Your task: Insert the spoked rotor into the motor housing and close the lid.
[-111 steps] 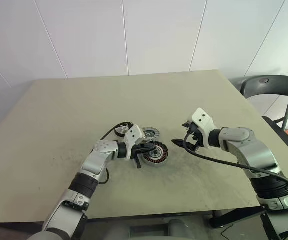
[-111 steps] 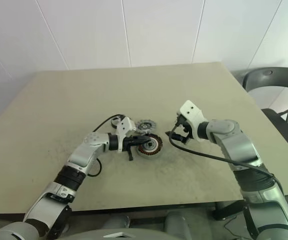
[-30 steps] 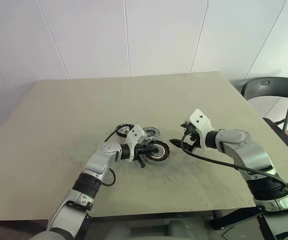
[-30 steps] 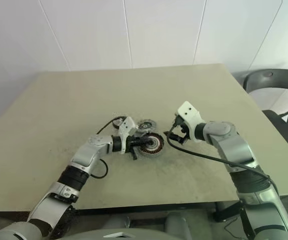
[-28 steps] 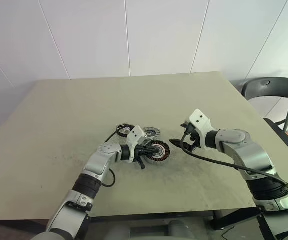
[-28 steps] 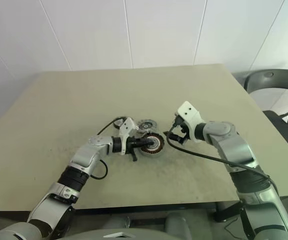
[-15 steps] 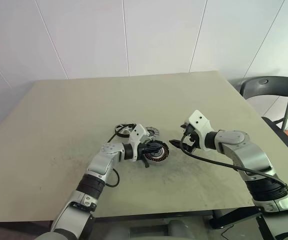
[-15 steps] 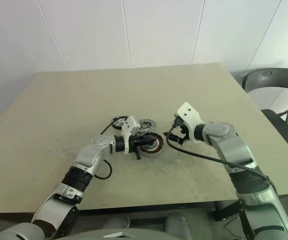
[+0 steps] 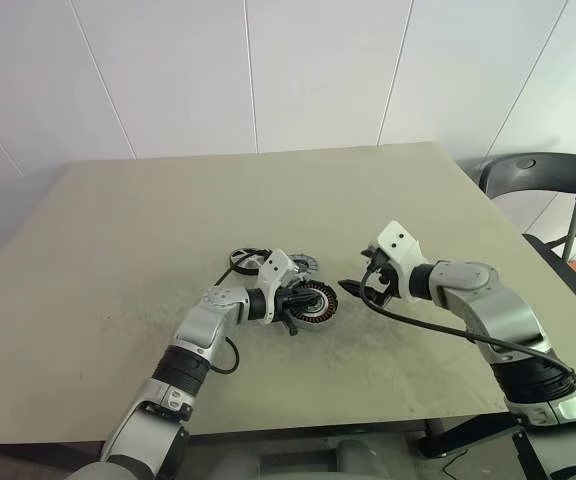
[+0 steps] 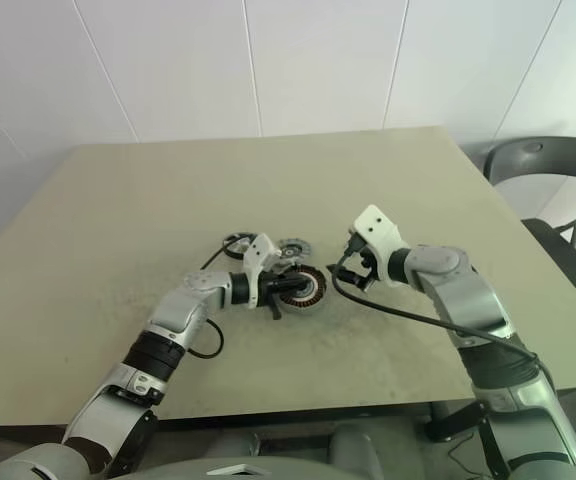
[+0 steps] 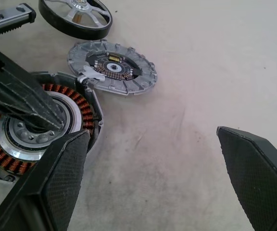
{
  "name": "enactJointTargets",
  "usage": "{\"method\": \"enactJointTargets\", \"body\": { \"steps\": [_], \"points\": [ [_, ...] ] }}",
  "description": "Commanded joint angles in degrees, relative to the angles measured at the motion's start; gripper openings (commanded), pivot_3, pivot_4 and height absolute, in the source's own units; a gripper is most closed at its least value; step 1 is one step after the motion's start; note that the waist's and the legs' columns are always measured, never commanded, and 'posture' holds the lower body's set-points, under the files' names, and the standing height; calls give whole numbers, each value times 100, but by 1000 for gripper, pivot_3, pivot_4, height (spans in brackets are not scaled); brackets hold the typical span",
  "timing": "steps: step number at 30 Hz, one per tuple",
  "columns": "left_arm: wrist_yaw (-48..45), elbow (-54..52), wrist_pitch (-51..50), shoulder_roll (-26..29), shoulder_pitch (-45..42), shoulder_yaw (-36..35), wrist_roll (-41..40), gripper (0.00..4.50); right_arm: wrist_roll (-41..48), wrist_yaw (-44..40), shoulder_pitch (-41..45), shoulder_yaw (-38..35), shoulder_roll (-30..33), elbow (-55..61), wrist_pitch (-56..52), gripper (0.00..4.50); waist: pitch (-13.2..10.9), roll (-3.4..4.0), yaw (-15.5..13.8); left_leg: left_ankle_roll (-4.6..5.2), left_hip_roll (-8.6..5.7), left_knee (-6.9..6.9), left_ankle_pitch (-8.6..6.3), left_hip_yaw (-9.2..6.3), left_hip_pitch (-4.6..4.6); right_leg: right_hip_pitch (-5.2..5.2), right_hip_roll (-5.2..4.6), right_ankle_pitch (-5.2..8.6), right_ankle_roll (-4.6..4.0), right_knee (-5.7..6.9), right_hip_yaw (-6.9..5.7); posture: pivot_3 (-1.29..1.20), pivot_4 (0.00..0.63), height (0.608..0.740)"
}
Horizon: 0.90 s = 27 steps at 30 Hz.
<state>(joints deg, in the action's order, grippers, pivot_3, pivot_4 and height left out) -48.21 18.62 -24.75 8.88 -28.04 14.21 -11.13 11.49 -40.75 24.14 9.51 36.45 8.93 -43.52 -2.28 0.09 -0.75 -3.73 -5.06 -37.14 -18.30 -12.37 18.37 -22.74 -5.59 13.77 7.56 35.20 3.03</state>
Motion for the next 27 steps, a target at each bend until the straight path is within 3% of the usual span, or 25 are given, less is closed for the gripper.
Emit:
{"method": "enactJointTargets", "body": {
  "steps": [1, 12, 21, 27],
  "points": [
    [218, 207, -69, 33, -14, 89, 233, 18, 22, 49, 30, -101, -37, 256, -9, 4500, 0, 0, -1, 0, 0, -1, 0, 0, -1, 3, 0, 1, 1, 0, 0, 0, 0, 740],
    [-460, -203, -173, 54, 197, 270, -54, 18, 18, 95, -2, -105, -60, 272, -29, 4500, 0, 0, -20, 1, 0, 0, -1, -1, 1, 3, 0, 1, 1, -3, 0, 0, 0, 740],
    [230, 256, 523, -169, 5, 32, 215, 18, 15, 130, -35, -72, -107, 305, -46, 4500, 0, 0, -5, 1, 0, -2, 0, 0, -2, 5, 0, 4, 7, -2, 0, 0, 0, 740],
    [-125, -151, 942, -299, 4, -413, -469, 18, 66, 76, 12, -120, -133, 257, -28, 4500, -3, -1, 14, -3, 1, -13, 4, 2, -2, 5, 1, 8, 13, 1, 0, 0, 0, 740]
  ]
}}
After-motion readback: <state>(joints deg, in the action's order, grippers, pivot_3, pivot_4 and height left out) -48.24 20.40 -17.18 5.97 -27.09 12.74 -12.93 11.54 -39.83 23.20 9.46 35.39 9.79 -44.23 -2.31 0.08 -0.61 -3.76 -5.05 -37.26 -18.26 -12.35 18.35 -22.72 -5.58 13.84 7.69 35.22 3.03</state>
